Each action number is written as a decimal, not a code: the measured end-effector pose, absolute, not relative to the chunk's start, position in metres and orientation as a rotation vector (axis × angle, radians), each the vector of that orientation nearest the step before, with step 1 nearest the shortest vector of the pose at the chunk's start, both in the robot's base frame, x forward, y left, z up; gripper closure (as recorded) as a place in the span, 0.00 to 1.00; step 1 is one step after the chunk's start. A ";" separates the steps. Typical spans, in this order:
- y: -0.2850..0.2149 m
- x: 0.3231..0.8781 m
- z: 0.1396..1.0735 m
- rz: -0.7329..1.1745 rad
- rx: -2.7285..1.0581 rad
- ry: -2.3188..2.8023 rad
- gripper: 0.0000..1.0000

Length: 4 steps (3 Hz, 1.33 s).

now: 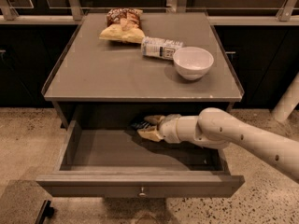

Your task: Pick rxbar blueberry from top drawer and place on counter

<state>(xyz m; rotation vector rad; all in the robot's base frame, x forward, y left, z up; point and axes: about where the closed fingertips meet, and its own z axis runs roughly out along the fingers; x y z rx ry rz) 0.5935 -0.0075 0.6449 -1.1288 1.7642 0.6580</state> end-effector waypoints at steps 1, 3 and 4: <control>-0.023 0.575 0.669 0.791 -1.112 1.800 1.00; -0.042 0.517 0.712 1.080 -1.114 1.885 1.00; -0.047 0.505 0.741 1.111 -1.147 1.859 1.00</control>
Offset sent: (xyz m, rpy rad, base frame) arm -0.0930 -0.0458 0.0684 0.1854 0.4170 0.1695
